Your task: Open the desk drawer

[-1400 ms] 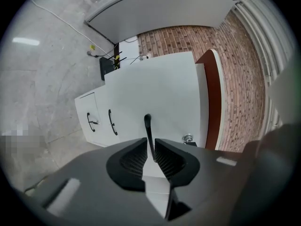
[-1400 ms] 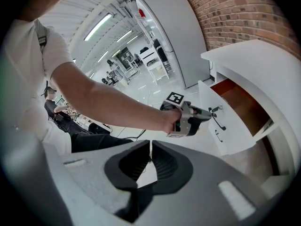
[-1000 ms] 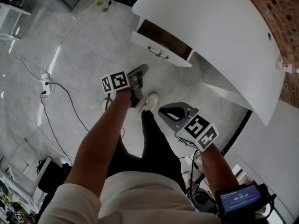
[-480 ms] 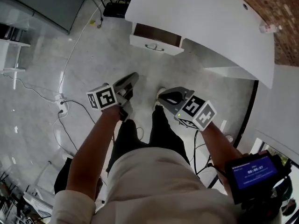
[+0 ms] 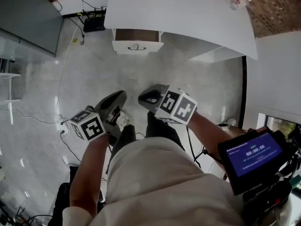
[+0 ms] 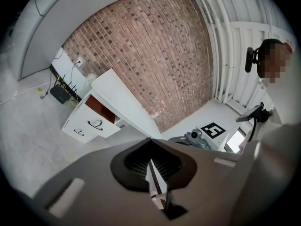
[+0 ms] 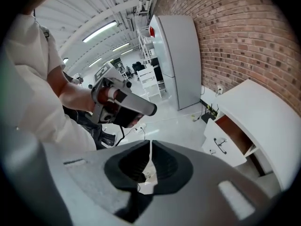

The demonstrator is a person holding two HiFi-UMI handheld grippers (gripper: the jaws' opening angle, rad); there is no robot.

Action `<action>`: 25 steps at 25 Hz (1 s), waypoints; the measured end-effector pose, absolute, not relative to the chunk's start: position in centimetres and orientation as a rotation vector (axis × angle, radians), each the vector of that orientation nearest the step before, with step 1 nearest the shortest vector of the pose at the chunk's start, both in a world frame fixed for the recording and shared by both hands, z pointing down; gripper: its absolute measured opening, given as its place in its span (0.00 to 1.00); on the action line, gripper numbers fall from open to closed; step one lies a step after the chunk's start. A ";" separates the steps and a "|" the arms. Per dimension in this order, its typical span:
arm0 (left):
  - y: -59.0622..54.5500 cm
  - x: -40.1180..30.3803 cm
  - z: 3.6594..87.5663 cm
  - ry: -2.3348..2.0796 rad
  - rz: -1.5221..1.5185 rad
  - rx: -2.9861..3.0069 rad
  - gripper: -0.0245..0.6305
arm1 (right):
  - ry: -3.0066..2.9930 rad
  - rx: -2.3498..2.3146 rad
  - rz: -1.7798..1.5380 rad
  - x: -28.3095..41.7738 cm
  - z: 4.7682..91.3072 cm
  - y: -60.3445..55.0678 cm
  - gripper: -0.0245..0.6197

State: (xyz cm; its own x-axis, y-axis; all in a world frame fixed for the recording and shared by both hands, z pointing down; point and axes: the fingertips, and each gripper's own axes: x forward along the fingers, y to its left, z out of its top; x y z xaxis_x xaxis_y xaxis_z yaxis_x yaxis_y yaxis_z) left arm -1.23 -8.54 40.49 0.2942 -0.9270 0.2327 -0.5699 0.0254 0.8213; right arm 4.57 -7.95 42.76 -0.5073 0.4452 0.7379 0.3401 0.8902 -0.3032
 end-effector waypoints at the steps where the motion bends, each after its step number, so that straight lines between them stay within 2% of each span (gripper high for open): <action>1: -8.4 -0.8 40.0 -1.375 -0.484 1.672 0.04 | -2.154 -0.568 0.144 4.3 42.7 -7.7 0.06; 12: -2.5 0.9 34.6 -1.359 -0.312 1.778 0.04 | -2.192 -0.610 0.080 3.1 39.3 -1.6 0.06; 25: -1.1 1.2 34.6 -1.321 -0.285 1.818 0.04 | -2.206 -0.608 0.057 2.0 38.6 -0.4 0.06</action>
